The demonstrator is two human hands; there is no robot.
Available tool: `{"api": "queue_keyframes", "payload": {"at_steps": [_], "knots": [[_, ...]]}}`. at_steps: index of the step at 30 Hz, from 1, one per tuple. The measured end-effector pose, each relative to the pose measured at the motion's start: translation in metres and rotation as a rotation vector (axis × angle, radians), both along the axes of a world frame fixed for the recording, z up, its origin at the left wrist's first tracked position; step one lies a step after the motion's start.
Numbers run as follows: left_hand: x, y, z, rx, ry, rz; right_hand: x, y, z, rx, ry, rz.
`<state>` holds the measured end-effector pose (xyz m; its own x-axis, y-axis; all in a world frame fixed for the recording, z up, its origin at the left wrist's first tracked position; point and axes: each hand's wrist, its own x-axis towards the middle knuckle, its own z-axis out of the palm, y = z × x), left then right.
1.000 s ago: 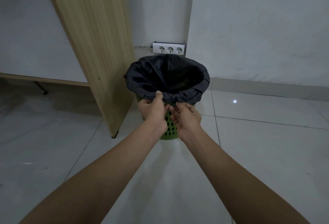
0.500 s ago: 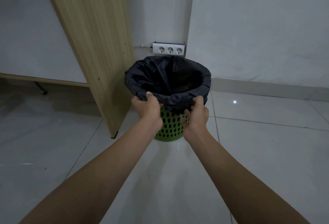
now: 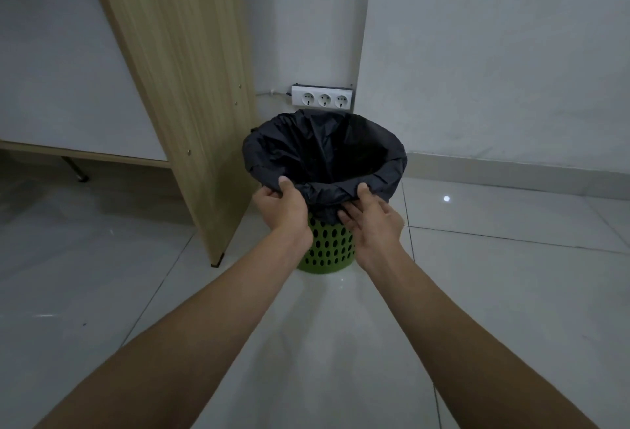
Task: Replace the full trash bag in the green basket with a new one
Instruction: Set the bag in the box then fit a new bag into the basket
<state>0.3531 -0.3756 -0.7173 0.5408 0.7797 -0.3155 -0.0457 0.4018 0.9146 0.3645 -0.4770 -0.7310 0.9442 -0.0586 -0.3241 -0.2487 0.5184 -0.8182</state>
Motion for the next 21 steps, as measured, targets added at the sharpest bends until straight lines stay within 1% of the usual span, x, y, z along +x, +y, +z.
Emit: {"api": "queue_keyframes", "payload": {"at_steps": [3, 5, 8, 12, 17, 21], "knots": [[0.003, 0.014, 0.002, 0.014, 0.008, -0.004, -0.003, -0.003, -0.011, -0.233, -0.016, -0.081], [0.004, 0.021, 0.002, 0.025, 0.009, -0.017, 0.000, -0.006, -0.015, -0.266, -0.036, -0.136], [0.007, 0.031, 0.003, 0.020, -0.010, -0.016, 0.003, -0.010, -0.012, -0.181, 0.000, -0.062], [0.010, 0.045, 0.007, -0.005, -0.026, -0.065, 0.005, -0.015, -0.007, 0.040, 0.035, 0.021], [0.010, 0.041, 0.004, 0.010, -0.037, -0.099, 0.010, -0.019, -0.006, 0.069, -0.006, 0.016], [0.002, 0.024, -0.008, 0.040, -0.015, -0.101, 0.013, -0.015, -0.008, 0.011, -0.017, -0.013]]}}
